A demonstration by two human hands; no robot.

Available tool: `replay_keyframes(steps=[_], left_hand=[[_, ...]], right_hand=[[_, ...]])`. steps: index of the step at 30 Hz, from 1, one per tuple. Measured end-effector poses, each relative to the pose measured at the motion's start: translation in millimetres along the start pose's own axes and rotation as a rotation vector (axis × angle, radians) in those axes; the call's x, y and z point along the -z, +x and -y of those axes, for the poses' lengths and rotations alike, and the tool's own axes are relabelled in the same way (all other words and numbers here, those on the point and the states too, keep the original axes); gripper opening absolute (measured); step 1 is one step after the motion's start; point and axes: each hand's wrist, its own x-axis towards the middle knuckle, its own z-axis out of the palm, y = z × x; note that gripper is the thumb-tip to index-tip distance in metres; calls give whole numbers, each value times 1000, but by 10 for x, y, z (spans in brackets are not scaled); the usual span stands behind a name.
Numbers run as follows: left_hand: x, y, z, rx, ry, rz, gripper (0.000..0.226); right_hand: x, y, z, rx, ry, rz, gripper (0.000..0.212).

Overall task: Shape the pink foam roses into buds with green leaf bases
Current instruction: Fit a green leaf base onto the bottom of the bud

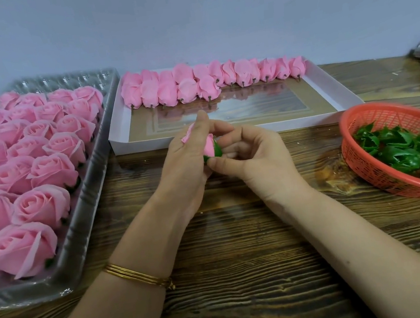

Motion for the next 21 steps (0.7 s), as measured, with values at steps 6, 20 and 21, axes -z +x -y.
replay_keyframes(steps=[6,20,21], left_hand=[[14,-9,-2,35,37,68,39],[11,-33,-25,95,-10,-16,67],[7,-35,-11,100,-8,-4,68]], right_hand=[[38,12,20,-104,129,24,39],[62,51,-12,-118,228,-145,36],[63,50,-17,-105,226,-164,37]])
